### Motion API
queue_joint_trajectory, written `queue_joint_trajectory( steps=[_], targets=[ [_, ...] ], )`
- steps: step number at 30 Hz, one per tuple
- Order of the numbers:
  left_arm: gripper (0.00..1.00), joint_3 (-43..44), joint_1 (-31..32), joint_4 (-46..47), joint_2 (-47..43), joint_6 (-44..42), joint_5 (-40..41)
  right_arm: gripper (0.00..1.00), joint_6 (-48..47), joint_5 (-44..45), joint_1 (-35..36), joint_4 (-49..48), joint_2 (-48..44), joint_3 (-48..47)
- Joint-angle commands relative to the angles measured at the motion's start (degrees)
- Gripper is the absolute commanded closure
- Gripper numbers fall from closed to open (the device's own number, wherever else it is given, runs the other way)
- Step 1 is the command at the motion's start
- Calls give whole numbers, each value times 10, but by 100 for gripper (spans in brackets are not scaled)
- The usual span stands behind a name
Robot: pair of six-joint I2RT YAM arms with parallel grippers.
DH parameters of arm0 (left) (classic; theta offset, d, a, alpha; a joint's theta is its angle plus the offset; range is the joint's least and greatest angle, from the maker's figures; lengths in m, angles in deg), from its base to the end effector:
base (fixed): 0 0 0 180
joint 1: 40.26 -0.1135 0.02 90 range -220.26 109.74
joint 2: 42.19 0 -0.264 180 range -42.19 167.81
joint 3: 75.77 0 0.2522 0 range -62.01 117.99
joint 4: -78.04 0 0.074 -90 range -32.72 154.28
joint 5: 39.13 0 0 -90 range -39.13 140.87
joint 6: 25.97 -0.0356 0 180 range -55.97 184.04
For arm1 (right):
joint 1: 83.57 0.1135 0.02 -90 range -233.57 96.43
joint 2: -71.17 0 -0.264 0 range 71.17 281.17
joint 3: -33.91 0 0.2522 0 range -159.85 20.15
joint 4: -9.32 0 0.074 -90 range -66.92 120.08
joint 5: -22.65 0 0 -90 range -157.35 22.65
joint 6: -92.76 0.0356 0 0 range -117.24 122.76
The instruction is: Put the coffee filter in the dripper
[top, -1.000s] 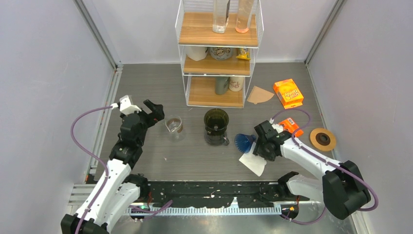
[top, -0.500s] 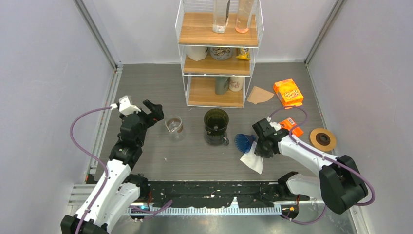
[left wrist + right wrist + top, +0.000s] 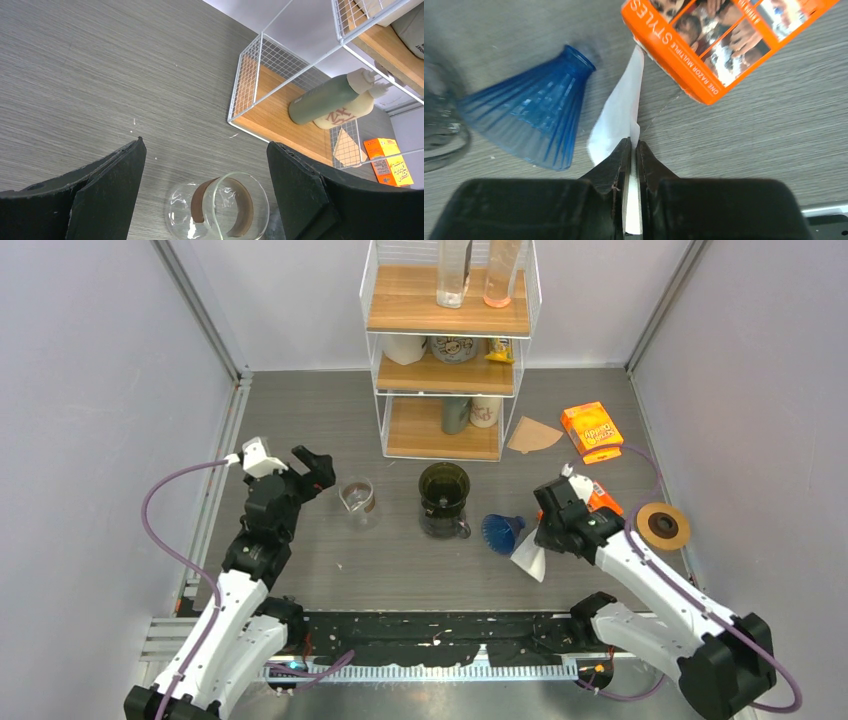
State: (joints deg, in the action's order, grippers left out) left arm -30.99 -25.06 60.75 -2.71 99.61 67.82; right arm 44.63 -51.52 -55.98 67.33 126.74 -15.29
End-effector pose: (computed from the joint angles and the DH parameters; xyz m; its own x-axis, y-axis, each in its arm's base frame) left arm 0.1697 -0.0354 0.2822 -0.1488 -0.5363 -0.8308 -0.1365 0.8433 -0.5199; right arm 0.1536 0.0693 0.2057 -0.8227 0.2946 -0.4862 0.2794 0.9544 0.1054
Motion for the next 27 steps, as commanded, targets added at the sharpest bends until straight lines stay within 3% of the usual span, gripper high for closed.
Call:
queue_joint_trajectory(
  steps=[1,9,12,17,21,27],
  targets=[
    [1,8,-2,11,-12,-4,1,86,-16,60,1,42,-54,-59],
    [1,48,-2,-5,-19,-17,-51,86,-71,114,0,53,-147,-140],
    [1,62,-1,18,-32,-15,-98,86,-101,114,0,14,-177,-154],
    [1,81,2,107,-18,9,-272,85,-140,25,0,-119,-231,-147],
    [1,113,38,177,53,37,-415,85,-150,-68,0,-216,-229,-135],
    [1,198,162,163,179,23,-454,85,-149,-197,0,-329,-169,-135]
  ],
)
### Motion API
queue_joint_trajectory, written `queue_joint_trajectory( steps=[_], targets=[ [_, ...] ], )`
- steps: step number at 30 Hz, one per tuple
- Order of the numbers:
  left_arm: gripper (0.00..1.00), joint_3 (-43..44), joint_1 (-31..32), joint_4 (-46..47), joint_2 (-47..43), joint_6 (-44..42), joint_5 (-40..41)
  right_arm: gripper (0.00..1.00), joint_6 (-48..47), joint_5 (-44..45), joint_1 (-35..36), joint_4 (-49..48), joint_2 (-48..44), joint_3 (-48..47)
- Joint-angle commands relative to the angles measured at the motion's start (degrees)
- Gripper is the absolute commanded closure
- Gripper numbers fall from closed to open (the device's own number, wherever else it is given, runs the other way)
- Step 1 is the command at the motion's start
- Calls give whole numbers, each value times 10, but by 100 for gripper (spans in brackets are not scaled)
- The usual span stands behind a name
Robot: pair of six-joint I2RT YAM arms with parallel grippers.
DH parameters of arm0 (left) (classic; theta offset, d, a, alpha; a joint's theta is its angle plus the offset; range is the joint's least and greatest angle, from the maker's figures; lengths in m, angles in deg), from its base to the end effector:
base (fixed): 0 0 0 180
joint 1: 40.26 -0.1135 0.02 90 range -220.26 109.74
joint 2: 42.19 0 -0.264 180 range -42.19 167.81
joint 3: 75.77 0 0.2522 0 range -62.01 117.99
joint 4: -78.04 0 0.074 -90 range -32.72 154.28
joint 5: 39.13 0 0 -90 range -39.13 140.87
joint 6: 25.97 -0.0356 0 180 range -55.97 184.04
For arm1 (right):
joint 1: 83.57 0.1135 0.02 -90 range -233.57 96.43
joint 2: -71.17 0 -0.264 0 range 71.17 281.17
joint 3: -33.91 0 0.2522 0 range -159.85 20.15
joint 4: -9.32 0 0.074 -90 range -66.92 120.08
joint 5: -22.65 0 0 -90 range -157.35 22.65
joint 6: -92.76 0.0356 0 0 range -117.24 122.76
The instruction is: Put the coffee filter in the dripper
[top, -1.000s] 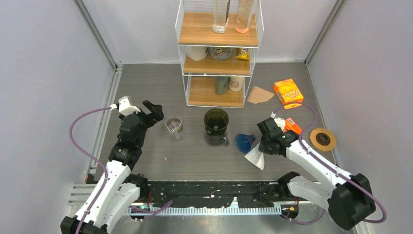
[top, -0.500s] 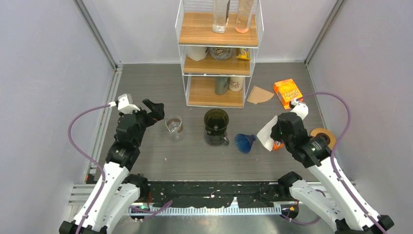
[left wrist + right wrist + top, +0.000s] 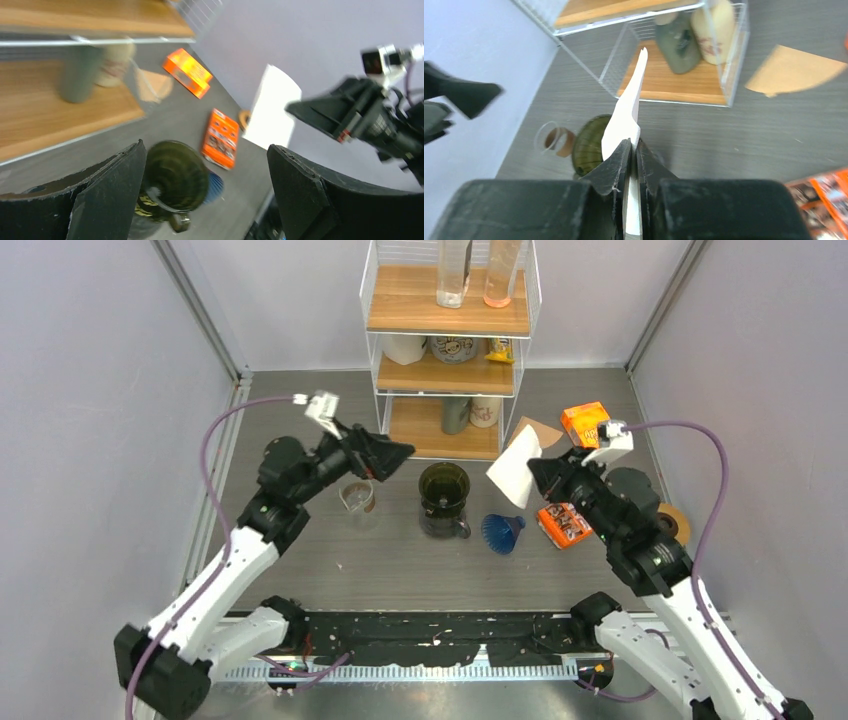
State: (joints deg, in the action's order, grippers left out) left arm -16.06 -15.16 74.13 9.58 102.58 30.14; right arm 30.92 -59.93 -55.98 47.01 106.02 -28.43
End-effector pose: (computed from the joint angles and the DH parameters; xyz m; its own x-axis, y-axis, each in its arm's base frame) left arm 0.1879 -0.1020 0.3633 -0.3967 -0.4578 -0.7956 0.6000 0.5266 -0.6022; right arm 0.1215 0.0583 0.3614 -0.3020 0.3702 -0.8785 -0.2315 0.8654 0.4443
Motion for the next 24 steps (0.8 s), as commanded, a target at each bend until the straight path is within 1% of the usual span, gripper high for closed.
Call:
queue_joint_trajectory(
  steps=[1,4,9,12,16,19,24],
  targets=[
    [1,63,81,27,72,-13,-75,85,-9,-127,0,-145,54,-5],
    [1,88,115,27,113,-17,-79,85,-1,-157,0,-187,80,-10],
    [1,113,123,32,162,-3,-101,85,21,-213,1,-258,108,-4],
    [1,123,132,42,184,4,-116,85,30,-234,1,-275,121,-1],
    [1,139,139,47,206,14,-134,84,32,-242,1,-292,125,0],
    [17,137,147,82,217,41,-138,84,34,-249,1,-301,132,-1],
    [32,140,167,93,221,42,-106,84,31,-244,1,-296,143,-3]
  ],
)
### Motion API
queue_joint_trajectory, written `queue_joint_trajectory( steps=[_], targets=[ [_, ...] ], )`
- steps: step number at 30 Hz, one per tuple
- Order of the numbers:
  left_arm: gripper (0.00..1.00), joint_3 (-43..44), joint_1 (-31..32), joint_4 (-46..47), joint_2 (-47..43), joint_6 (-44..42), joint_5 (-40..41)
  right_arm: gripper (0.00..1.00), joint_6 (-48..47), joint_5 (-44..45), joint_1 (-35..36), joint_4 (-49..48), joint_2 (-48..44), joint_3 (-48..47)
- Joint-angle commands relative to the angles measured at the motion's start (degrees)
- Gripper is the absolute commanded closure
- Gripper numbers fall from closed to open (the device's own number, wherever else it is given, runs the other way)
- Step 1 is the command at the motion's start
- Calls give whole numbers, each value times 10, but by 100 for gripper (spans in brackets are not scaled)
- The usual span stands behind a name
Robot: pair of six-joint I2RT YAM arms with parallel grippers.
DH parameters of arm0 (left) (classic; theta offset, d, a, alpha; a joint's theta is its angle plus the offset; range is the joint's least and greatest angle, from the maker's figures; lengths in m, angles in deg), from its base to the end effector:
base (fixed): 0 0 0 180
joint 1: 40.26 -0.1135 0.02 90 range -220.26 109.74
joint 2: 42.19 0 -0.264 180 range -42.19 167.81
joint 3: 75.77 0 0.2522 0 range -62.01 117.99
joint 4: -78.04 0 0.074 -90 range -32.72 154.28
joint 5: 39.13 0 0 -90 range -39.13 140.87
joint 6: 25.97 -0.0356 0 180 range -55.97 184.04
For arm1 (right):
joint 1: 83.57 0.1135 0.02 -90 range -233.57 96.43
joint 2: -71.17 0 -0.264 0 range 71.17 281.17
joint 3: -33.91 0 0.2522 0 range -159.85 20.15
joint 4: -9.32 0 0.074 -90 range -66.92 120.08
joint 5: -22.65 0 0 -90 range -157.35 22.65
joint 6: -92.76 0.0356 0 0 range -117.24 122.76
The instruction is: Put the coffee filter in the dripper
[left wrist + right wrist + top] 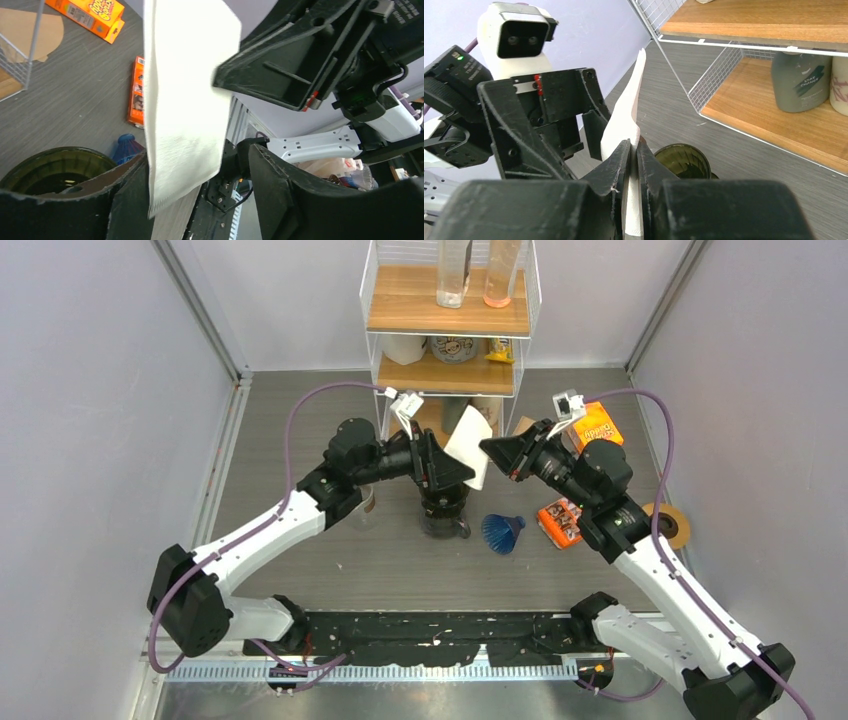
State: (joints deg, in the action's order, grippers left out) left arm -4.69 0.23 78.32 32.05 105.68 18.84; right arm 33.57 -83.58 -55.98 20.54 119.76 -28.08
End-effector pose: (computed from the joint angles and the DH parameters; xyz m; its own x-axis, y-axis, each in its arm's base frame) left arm 0.2191 -0.2119 0.3484 -0.6621 -0.1755 -0.7286 0.6869 0.2465 -0.6837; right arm 0.1716 0.1009 0.3741 -0.3256 0.3847 -0.8637 -0.6118 0.6107 0.5027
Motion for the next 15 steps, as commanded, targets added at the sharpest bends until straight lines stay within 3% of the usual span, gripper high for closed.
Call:
queue_joint_trajectory(
  steps=[1,7,15],
  targets=[
    [34,27,13,49,-4,12,12,84,3,-6,1,-31,6,-6],
    [45,30,15,40,-6,0,31,84,1,7,1,-25,12,-4],
    [50,42,20,52,15,14,21,83,7,-4,2,-42,25,1]
  ],
)
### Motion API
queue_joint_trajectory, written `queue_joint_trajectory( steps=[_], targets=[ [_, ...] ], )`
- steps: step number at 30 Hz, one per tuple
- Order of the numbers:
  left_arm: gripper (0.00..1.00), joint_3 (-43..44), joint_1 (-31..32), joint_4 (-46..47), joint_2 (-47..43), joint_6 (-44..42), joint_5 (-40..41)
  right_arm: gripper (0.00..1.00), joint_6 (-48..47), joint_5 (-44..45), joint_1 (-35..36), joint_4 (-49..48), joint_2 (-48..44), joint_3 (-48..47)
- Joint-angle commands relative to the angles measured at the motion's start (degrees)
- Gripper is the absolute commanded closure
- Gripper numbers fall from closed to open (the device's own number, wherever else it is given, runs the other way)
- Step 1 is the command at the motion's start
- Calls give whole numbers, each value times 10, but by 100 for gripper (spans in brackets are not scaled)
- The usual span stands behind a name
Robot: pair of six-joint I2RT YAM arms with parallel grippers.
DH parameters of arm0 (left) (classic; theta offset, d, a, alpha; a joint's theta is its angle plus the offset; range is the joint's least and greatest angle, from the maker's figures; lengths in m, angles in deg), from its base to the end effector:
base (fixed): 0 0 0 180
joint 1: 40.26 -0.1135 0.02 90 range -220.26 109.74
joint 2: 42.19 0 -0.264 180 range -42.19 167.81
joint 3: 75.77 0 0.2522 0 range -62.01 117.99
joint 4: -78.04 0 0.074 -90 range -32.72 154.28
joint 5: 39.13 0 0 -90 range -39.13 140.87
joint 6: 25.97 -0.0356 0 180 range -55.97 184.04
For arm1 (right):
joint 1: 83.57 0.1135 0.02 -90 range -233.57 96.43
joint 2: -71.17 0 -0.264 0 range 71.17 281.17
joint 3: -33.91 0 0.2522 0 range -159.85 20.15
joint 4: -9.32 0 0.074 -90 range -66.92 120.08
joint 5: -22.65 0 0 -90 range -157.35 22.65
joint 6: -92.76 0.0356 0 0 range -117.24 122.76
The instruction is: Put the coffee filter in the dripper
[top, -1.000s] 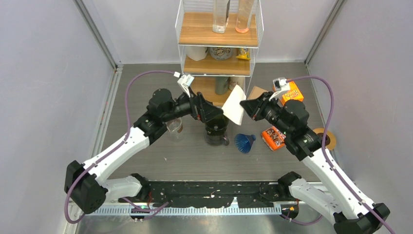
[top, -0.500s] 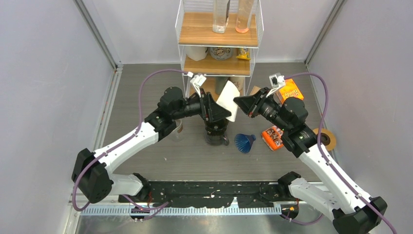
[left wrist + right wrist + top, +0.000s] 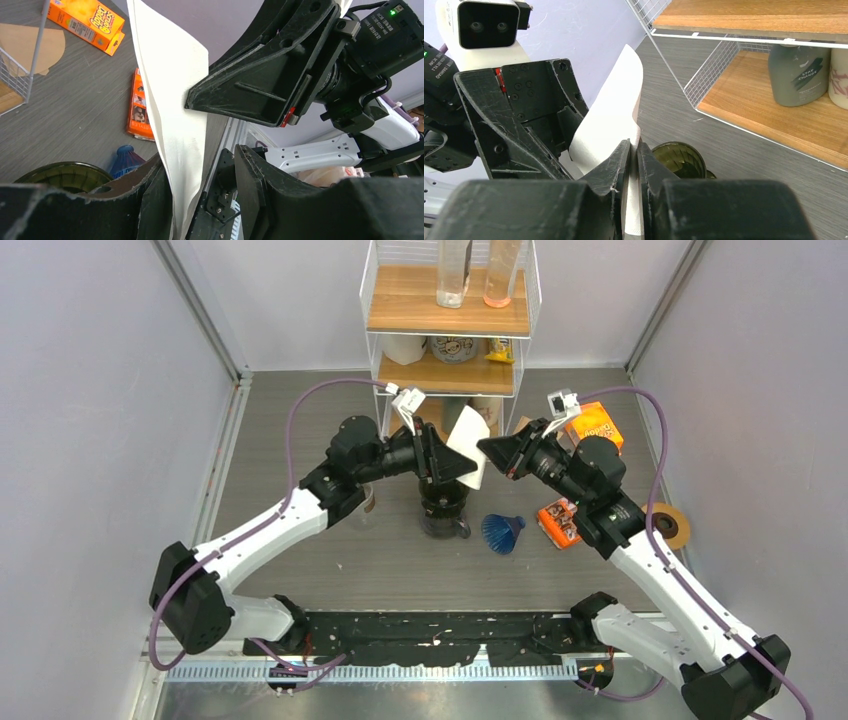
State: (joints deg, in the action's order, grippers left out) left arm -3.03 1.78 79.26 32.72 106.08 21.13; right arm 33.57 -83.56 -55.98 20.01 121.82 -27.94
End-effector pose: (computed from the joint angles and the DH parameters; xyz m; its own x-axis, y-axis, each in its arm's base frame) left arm 0.2171 -0.2195 0.3571 -0.6453 -0.2012 -0.7369 0.6970 0.2396 -0.6758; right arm 0.1799 0.1052 0.3676 -0.3477 0.3732 -0.8601 -0.5985 0.6178 0.5100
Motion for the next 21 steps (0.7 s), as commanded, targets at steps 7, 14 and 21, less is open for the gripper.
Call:
queue_joint_trajectory(
  steps=[7,14,21],
  targets=[
    [61,32,5,52,20,17,-6,83,13,-10,7,-50,7,6],
    [100,33,5,31,13,-4,8,67,-19,-5,6,-15,-6,2],
    [100,15,5,-8,-18,-92,-7,5,-46,76,4,23,-77,28]
  ],
)
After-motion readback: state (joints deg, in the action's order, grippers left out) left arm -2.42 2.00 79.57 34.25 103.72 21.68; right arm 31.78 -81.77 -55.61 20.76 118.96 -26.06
